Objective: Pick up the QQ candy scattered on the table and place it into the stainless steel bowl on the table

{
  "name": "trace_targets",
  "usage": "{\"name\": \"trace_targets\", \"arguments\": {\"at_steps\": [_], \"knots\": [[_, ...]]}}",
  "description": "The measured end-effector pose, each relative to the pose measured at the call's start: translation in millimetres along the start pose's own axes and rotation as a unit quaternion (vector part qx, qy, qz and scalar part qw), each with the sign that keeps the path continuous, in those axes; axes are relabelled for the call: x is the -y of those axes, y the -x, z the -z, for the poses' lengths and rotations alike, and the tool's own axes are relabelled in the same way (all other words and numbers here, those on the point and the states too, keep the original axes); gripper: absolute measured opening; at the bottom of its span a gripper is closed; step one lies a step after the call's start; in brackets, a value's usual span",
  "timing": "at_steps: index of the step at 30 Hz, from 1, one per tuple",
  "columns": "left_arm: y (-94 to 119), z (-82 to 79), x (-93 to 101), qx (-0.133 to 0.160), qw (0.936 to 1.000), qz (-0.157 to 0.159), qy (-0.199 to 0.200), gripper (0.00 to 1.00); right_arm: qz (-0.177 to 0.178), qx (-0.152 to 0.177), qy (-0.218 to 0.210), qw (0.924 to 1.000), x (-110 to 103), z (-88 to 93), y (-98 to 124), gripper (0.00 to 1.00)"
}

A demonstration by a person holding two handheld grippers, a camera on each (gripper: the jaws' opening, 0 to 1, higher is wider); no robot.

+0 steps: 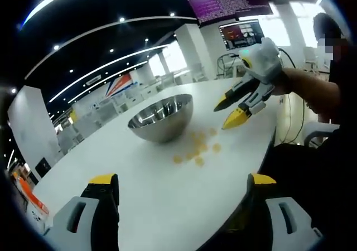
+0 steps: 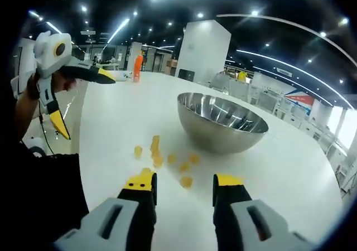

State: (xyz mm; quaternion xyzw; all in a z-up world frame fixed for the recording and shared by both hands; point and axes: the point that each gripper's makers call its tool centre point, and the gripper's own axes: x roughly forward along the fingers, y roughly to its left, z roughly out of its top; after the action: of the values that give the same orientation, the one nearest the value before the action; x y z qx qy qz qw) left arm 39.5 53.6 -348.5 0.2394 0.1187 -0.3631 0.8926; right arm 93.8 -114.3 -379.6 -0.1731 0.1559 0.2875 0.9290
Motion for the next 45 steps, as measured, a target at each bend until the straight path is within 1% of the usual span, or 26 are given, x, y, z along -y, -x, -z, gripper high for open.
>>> {"name": "trace_targets", "arguments": {"at_steps": [3,6,11,14,17,23,25,28,33,37,42,45], "knots": [[-1.4,1.3,-2.3,-0.002,1.0,-0.001,0.0,0.95,0.003,-0.008,0.0,1.0,4.5,4.0,-7.7,0.37],[-1.7,1.9,-4.1,-0.003,1.0,-0.004,0.0,0.95,0.003,-0.013,-0.007,0.9999,6.1,8.8,-14.8,0.33],[-3.5,-1.1,-0.9,0.005,1.0,0.005,0.005,0.95,0.002,-0.023,-0.01,0.9997,7.4,17.4,-25.4,0.29],[-5.2,-0.7,-0.1,0.003,1.0,0.006,0.005,0.95,0.0,-0.029,-0.012,0.9995,5.5,21.5,-28.4,0.25],[-6.0,0.9,1.3,0.0,1.0,0.007,0.004,0.95,0.0,-0.026,-0.013,0.9996,4.2,22.6,-28.1,0.21],[-8.5,3.7,3.3,-0.004,0.9999,0.009,0.003,0.95,0.0,-0.026,-0.003,0.9997,2.3,24.2,-27.0,0.08],[-9.2,4.9,4.1,-0.005,0.9999,0.01,0.004,0.95,0.0,-0.024,0.005,0.9997,2.3,23.8,-26.4,0.08],[-9.8,6.0,4.4,-0.006,0.9999,0.009,0.004,0.95,-0.001,-0.024,0.005,0.9997,1.3,23.5,-24.6,0.07],[-9.0,3.5,4.4,-0.002,1.0,0.009,0.004,0.95,-0.004,-0.024,-0.008,0.9997,1.7,23.9,-24.3,0.06],[-8.5,3.6,4.9,-0.004,1.0,0.008,0.002,0.95,-0.003,-0.022,-0.009,0.9997,1.4,24.3,-25.2,0.06],[-6.9,2.2,4.6,-0.002,1.0,0.006,0.002,0.95,0.004,-0.019,-0.012,0.9997,0.1,23.4,-23.9,0.05],[-5.2,1.4,2.4,-0.001,1.0,0.005,0.003,0.95,0.02,-0.015,-0.015,0.9996,4.0,18.0,-18.5,0.05]]}}
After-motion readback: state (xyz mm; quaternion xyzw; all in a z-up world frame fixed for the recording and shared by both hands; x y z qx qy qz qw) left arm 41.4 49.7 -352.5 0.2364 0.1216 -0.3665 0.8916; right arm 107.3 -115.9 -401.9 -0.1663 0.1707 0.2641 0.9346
